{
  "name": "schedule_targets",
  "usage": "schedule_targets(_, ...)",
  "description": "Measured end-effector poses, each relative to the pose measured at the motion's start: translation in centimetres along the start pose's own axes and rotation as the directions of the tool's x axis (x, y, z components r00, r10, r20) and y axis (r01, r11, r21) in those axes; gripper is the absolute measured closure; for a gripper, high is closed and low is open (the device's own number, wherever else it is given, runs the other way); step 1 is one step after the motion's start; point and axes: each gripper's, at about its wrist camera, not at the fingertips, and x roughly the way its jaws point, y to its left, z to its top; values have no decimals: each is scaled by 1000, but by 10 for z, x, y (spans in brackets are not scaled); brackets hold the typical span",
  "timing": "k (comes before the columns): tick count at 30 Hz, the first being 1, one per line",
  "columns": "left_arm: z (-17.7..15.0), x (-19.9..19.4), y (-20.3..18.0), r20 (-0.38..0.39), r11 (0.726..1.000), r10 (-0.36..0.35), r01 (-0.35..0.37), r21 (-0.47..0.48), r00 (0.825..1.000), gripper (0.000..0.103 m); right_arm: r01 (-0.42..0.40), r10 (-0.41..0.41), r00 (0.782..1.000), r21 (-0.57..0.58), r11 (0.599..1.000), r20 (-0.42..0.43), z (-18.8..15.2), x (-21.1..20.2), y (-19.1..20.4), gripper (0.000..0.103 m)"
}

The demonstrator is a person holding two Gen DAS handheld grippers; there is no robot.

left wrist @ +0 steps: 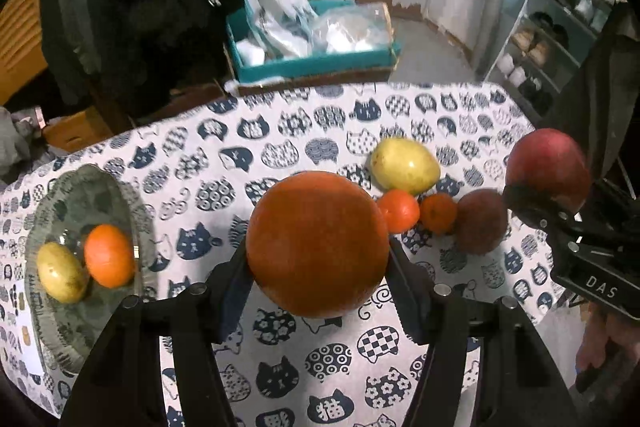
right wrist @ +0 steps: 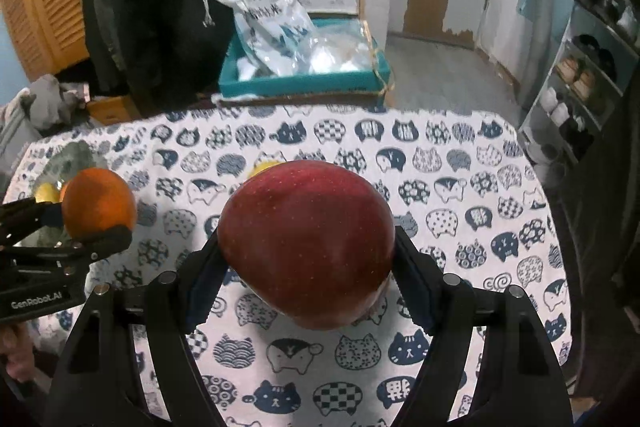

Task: Organize fruits
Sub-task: 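Lift the orange with the left tool while the right tool lifts the apple toward the bowl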

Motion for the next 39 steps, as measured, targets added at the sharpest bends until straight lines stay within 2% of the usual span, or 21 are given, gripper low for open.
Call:
schedule_targets(6,4,-35,8,69,1000,1,0,-14,998,39,-7,8,999,-17,1000,47,10,-23,11,26)
schedule_targets(14,2,-62,19,124,999,8,-4,-33,992,39,-19,25,992,-49,999,122,24,-57,27,26)
schedule_targets(20,1,-87,29,175,999,25,-18,-41,984,39,-43,50,988,-50,998,148,33,-74,36,26)
schedule_targets(30,0,-120,48,240,998,48,-35,-59,970,39,-69,82,980,-78,995,179,43,-90,57,26)
schedule_targets(39,-4,-134,71,261,994,70,-46,-96,963,39,-107,127,972,-111,988,196,55,-95,85,26)
